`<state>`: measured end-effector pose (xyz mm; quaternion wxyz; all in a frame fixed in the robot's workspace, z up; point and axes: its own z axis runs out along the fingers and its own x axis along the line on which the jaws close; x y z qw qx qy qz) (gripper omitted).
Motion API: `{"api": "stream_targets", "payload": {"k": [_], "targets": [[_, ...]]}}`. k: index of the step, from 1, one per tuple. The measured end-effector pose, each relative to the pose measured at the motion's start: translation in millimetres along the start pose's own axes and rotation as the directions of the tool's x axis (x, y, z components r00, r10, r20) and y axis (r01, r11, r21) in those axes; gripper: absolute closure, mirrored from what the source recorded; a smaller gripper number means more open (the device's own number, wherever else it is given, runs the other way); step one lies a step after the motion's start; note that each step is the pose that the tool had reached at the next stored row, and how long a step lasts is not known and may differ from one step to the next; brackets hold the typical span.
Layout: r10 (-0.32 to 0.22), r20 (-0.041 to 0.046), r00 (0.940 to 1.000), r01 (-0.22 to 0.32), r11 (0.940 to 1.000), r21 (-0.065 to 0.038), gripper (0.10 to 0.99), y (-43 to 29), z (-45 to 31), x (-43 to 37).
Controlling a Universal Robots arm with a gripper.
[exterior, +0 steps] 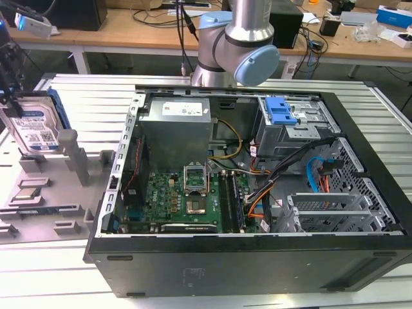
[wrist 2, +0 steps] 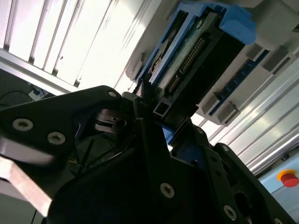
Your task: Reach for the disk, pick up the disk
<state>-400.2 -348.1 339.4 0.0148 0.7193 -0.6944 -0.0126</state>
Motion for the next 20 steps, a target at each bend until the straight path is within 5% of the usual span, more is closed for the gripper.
{"api": "stream_targets", "payload": {"k": [16, 20], "targets": [[0.0, 0.0, 1.0, 0.0, 1.0, -0.001, 0.718, -1.0, -43.2, 0.1], [0.0, 0.0, 1.0, 0.0, 1.0, -0.001, 0.718, -1.3, -60.0, 0.1]]}}
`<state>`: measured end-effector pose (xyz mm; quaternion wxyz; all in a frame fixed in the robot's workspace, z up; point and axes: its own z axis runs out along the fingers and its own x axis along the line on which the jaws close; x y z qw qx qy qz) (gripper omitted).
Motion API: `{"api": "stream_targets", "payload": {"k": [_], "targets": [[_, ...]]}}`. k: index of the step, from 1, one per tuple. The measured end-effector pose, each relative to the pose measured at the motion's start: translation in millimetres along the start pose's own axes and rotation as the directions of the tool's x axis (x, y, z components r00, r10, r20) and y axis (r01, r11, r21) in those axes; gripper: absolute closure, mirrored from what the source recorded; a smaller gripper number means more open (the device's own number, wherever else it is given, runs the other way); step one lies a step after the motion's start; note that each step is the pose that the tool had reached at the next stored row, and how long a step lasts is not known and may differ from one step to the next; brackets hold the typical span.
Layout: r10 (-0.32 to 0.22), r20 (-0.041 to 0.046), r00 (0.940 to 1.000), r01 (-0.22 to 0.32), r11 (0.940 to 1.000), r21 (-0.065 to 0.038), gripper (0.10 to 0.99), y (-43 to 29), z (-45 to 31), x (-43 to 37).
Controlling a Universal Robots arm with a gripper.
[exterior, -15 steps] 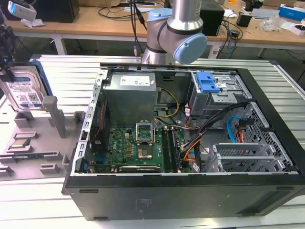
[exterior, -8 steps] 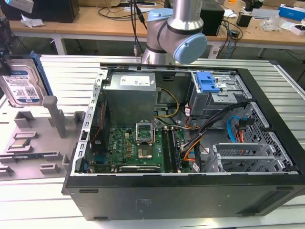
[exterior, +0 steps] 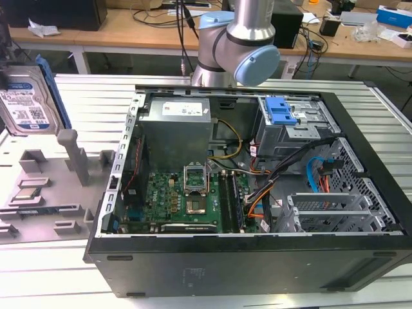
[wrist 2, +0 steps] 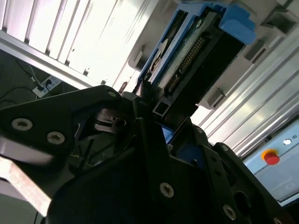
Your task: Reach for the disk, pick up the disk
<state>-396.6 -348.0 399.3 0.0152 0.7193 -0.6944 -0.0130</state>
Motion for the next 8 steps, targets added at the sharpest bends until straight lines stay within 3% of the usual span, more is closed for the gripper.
{"api": "stream_targets", "payload": {"k": [4, 8], "targets": [[0.0, 0.0, 1.0, 0.0, 1.0, 0.0, 0.718, 0.0, -14.4, 0.0], [0.0, 0.0, 1.0, 0.0, 1.0, -0.001, 0.718, -0.2, -35.6, 0.1]]}}
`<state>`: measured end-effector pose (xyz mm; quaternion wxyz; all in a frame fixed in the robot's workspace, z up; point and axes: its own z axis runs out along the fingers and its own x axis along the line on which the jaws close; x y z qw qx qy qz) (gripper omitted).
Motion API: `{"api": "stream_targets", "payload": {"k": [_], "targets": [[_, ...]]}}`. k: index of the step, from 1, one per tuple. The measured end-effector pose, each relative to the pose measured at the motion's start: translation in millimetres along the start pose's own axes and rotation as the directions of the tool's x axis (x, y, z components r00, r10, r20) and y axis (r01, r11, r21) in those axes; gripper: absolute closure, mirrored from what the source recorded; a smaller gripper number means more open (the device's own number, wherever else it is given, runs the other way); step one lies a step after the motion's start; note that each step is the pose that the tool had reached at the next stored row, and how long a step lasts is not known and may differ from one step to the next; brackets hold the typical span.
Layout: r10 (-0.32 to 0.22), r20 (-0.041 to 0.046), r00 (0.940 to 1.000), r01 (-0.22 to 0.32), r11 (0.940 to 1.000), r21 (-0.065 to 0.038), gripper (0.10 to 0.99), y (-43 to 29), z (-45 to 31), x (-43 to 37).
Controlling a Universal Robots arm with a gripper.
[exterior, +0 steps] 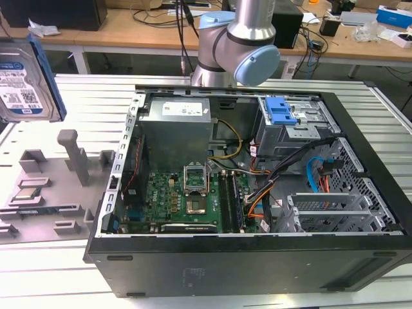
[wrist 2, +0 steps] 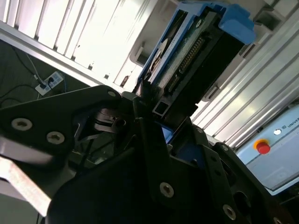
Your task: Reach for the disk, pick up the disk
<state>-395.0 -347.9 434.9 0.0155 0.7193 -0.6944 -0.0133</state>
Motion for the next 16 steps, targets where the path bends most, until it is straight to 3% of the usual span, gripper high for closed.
{"api": "stream_targets", "payload": {"k": [7, 11, 16], "targets": [[0.0, 0.0, 1.0, 0.0, 1.0, -0.001, 0.718, -0.1, -23.1, 0.1], [0.0, 0.0001, 1.0, 0.0, 1.0, -0.001, 0.718, 0.0, -41.5, 0.2], [0.0, 0.0, 1.0, 0.0, 1.0, -0.001, 0.718, 0.0, -55.7, 0.2]]}}
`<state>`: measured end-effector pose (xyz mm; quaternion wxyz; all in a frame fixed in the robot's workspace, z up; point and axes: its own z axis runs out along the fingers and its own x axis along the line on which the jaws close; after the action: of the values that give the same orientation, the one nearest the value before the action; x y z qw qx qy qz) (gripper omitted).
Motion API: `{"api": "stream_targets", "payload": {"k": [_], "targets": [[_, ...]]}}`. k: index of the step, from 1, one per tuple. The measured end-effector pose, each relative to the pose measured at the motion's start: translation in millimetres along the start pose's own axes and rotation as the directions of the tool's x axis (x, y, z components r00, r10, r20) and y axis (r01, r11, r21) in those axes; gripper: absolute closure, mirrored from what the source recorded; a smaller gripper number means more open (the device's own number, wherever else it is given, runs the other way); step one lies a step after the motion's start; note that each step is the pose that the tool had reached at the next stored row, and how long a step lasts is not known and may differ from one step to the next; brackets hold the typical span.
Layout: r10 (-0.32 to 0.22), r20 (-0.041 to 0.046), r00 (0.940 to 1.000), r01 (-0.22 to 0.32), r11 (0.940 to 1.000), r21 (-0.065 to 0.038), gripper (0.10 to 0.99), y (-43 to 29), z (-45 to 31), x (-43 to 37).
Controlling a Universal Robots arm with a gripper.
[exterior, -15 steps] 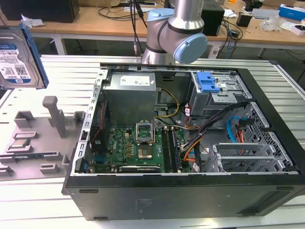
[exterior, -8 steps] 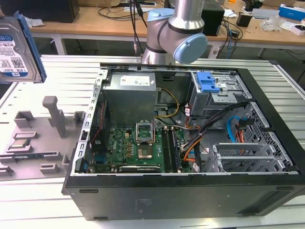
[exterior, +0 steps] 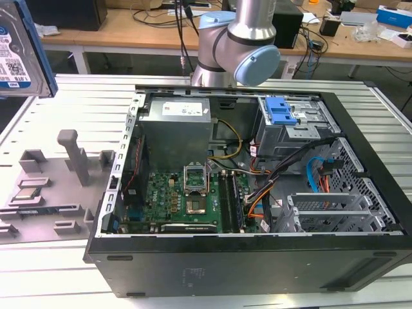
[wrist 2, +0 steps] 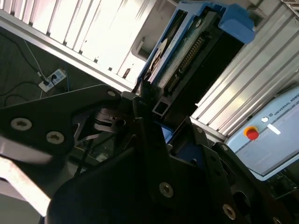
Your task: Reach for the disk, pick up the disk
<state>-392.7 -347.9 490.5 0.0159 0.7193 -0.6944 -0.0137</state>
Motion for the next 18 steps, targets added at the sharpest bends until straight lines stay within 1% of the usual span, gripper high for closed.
{"api": "stream_targets", "payload": {"k": [1, 3, 6, 12, 13, 15, 18], "targets": [[0.0, 0.0, 1.0, 0.0, 1.0, 0.0, 0.718, 0.1, -3.5, 0.0], [0.0, 0.0, 1.0, 0.0, 1.0, 0.0, 0.718, 0.3, -15.0, 0.0], [0.0, 0.0, 1.0, 0.0, 1.0, 0.0, 0.718, 0.5, -20.9, 0.0], [0.0, 0.0, 1.0, 0.0, 1.0, 0.0, 0.718, 0.5, -21.7, 0.1], [0.0, 0.0, 1.0, 0.0, 1.0, 0.0, 0.718, -0.6, -21.8, 0.2], [0.0, 0.0, 1.0, 0.0, 1.0, 0.0, 0.718, -5.0, -22.0, 0.3], [0.0, 0.0, 1.0, 0.0, 1.0, 0.0, 0.718, -18.1, -22.5, 0.8]]}}
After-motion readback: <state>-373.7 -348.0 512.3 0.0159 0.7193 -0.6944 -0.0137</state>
